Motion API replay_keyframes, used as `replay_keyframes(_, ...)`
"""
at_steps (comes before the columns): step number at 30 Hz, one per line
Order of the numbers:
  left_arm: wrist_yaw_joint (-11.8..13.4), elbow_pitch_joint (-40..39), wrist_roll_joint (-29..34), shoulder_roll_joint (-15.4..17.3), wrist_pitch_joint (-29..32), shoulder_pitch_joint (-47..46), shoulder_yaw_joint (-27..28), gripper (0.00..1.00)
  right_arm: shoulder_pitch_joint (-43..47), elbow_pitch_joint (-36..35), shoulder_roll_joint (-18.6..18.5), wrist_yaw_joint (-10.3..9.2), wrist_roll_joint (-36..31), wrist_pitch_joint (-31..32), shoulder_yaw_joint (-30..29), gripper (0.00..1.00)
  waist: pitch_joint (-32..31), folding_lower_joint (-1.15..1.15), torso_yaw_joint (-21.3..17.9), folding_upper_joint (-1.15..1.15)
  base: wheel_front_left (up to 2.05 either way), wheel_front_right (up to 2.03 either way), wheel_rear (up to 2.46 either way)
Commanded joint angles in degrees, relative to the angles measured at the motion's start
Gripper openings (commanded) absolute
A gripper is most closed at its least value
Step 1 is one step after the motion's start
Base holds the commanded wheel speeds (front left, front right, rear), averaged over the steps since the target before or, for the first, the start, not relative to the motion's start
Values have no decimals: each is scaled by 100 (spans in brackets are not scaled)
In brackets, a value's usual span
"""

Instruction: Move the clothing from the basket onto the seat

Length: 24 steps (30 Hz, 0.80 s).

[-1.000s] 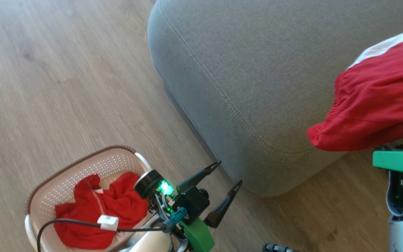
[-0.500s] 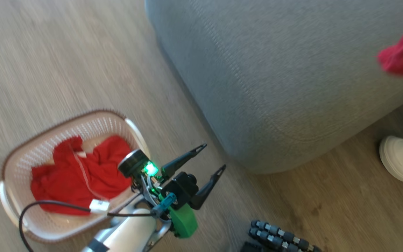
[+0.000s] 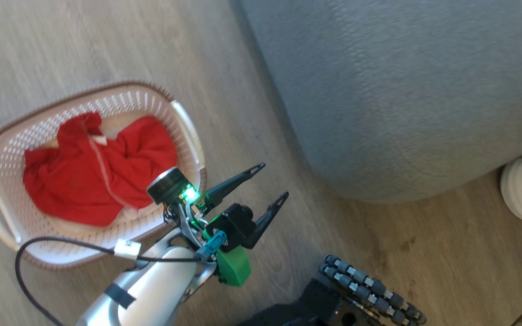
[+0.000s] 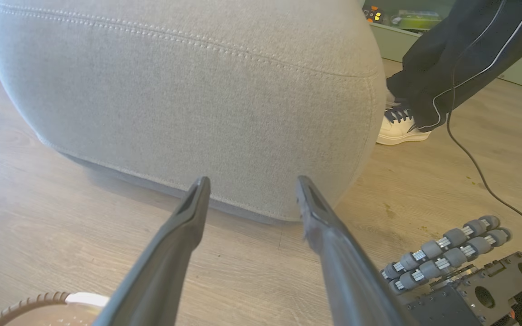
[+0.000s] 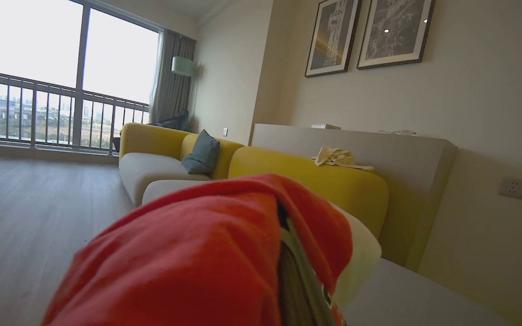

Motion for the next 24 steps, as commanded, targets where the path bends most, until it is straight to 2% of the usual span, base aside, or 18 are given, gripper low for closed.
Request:
replay_keyframes(1,44,-191,47,35,-55,-101,62,100,-365,136,-322,-2,-54,4,-55,0,271,-1,235,0,0,0,0)
replay_keyframes(5,108,-215,38,38,-55,-191,42,100,-918,1120,-527,-2,-303,4,-479,0,492,-1,427,0,0,0,0)
replay_keyframes(6,108,-215,38,38,-55,-191,42,100,-918,1120,-527,-2,-303,4,-479,0,492,-1,427,0,0,0,0)
replay_keyframes(11,181,-253,40,38,-55,-320,6,100,-1438,2170,-752,-2,-721,4,-1055,0,731,-1,654,0,0,0,0)
replay_keyframes(17,286,-287,17,-42,-55,-402,-78,100,-1774,3205,-912,-2,-1032,4,-1391,0,857,-1,907,0,0,0,0)
replay_keyframes(20,366,-331,3,-53,-55,-420,-81,100,-1899,3439,-897,-2,-1166,4,-1554,0,941,-1,968,0,0,0,0)
replay_keyframes(24,498,-414,-45,9,-55,-465,40,100,-1973,3483,-728,-2,-1319,4,-1485,0,1048,-1,1024,0,0,0,0)
